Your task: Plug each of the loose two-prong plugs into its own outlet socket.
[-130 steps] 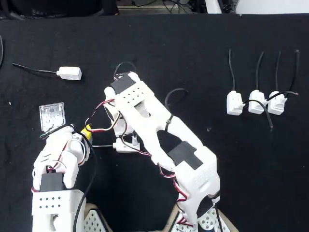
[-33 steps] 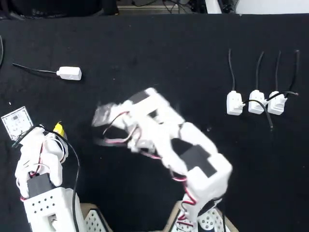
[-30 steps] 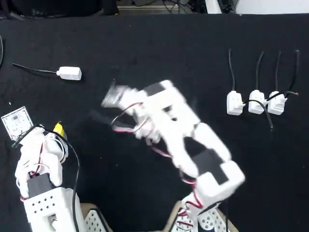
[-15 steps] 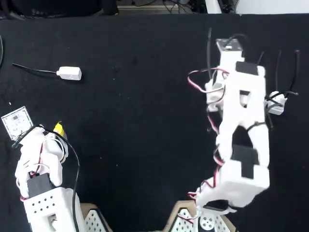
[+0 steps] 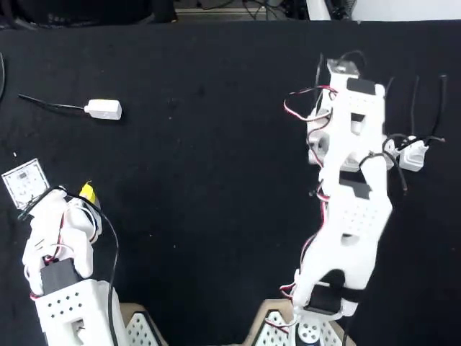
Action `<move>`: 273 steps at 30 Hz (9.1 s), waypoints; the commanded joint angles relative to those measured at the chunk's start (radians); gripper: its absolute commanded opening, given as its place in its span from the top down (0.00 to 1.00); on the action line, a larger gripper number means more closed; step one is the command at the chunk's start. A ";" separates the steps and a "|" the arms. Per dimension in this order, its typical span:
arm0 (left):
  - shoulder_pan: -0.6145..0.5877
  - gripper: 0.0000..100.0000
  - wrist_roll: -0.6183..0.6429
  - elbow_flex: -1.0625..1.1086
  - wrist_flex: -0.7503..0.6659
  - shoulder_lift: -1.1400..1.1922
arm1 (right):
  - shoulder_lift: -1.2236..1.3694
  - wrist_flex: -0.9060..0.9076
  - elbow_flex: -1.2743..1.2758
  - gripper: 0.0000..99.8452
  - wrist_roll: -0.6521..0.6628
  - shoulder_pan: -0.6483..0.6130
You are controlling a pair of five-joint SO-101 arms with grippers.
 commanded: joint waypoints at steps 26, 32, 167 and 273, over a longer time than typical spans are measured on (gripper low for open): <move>-0.004 0.81 0.014 -0.061 -0.006 -0.009 | -0.085 0.304 -0.553 0.79 -0.025 -0.103; -0.004 0.81 0.014 -0.061 -0.006 -0.009 | -0.409 0.302 -0.478 0.79 -0.023 -0.152; 0.094 0.74 0.537 -2.465 0.585 2.371 | -1.216 -0.859 1.566 0.79 -0.023 -0.605; 0.449 0.77 0.012 -1.058 0.338 1.666 | -1.216 -0.859 1.552 0.79 -0.023 -0.532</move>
